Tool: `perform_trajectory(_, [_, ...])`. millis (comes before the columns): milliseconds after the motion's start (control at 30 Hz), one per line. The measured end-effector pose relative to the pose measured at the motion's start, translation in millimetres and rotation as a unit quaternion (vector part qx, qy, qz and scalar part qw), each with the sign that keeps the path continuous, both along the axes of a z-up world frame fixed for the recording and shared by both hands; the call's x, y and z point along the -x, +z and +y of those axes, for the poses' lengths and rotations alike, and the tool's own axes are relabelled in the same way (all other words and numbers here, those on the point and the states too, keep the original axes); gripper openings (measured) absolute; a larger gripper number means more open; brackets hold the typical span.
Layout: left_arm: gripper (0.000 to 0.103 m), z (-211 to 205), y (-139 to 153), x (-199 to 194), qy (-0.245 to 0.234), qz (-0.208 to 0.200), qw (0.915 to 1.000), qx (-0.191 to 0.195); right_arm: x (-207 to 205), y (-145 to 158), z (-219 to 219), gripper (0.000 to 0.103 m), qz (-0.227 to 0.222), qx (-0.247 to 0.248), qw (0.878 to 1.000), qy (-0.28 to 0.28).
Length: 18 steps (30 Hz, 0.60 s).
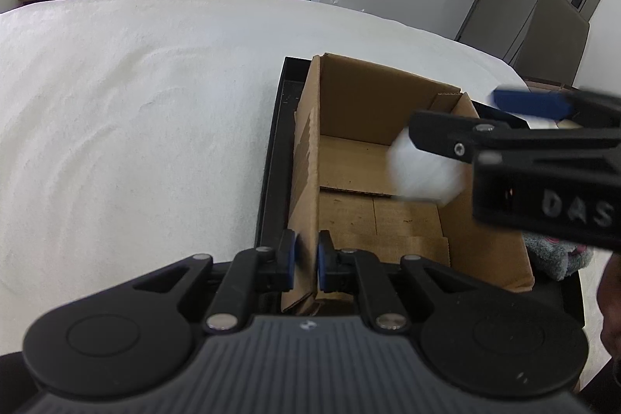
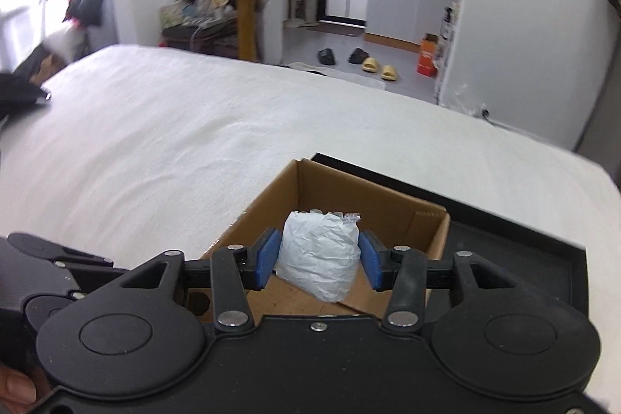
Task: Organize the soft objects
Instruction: 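Carry the tissue ball with the right gripper over the box and release, then move the right gripper to the grey plush mouse and grasp it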
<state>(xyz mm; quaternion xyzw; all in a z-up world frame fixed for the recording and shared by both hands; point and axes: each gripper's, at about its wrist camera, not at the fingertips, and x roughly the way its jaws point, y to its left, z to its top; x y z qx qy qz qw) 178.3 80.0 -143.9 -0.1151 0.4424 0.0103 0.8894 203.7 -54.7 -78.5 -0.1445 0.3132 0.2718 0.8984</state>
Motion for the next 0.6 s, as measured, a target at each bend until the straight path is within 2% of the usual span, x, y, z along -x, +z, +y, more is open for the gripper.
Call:
perform_trajectory(33, [0.01,0,0,0,0.0,0.001,1.0,0.0,1,1,2,0.085,-0.013,0.005,1.0,0.003])
perform_trajectory(67, [0.011,0,-1,-1,0.0,0.001,1.0,0.001,5,2,3,0.088,-0.03,0.008,1.0,0.005])
perform_trajectory(233, [0.011,0,-2,-3,-0.001,0.006,1.0,0.0,6,3,-7,0.088,-0.023,0.009,1.0,0.0])
perform_trajectory(467, [0.011,-7,2,-3,0.001,0.003,0.9996,-0.028,8,2,-42,0.088,0.0,-0.016,0.998,-0.067])
perform_trajectory(600, [0.011,-15,6,-4,-0.004,0.005,0.9985,-0.055,11,-2,-62,0.088,-0.004,-0.034,0.992,-0.119])
